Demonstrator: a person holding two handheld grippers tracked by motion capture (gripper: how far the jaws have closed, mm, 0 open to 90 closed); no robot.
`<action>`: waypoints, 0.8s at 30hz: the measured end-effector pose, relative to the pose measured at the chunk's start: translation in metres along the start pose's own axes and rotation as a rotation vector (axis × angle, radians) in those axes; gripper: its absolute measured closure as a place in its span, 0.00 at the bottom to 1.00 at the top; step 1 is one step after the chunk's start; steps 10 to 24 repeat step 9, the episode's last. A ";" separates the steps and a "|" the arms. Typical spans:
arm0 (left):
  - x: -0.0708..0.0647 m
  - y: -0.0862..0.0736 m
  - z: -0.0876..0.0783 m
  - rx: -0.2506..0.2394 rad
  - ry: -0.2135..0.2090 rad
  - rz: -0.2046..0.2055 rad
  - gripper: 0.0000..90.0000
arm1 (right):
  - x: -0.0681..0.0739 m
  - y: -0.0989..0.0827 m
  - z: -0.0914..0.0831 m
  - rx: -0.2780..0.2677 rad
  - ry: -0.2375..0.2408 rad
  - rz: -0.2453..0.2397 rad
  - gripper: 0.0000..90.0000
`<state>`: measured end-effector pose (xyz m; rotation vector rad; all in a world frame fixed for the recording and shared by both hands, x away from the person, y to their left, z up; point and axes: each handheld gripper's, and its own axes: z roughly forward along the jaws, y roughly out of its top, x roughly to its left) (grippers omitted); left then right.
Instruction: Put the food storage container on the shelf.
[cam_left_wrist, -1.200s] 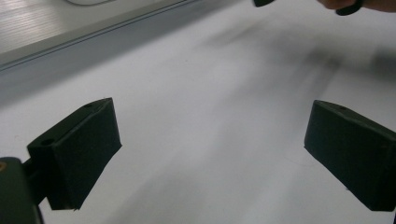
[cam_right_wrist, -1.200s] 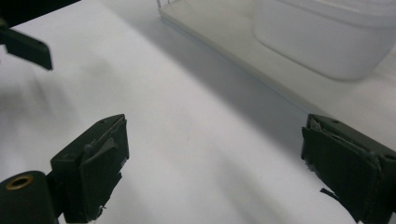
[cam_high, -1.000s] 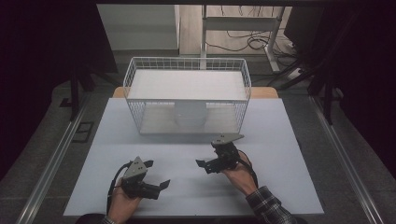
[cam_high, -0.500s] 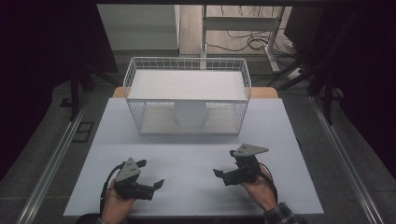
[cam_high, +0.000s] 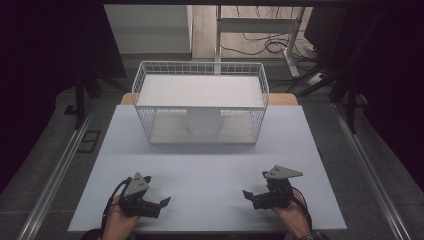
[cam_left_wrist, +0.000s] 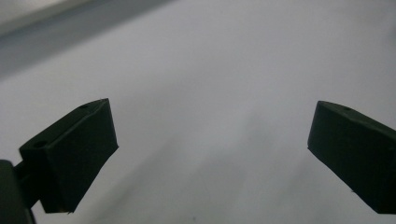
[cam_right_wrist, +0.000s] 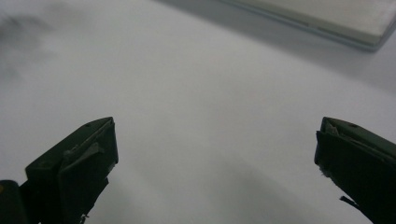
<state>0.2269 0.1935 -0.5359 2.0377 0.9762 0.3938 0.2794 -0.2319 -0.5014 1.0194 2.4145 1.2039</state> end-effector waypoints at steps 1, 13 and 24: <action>0.000 0.000 0.002 0.012 -0.001 0.002 0.00 | 0.000 -0.002 0.001 0.012 0.000 0.001 0.00; -0.001 0.000 0.005 0.029 -0.008 0.002 0.00 | 0.000 -0.006 0.009 0.067 -0.001 -0.007 0.00; -0.001 0.000 0.005 0.029 -0.008 0.002 0.00 | 0.000 -0.006 0.009 0.067 -0.001 -0.007 0.00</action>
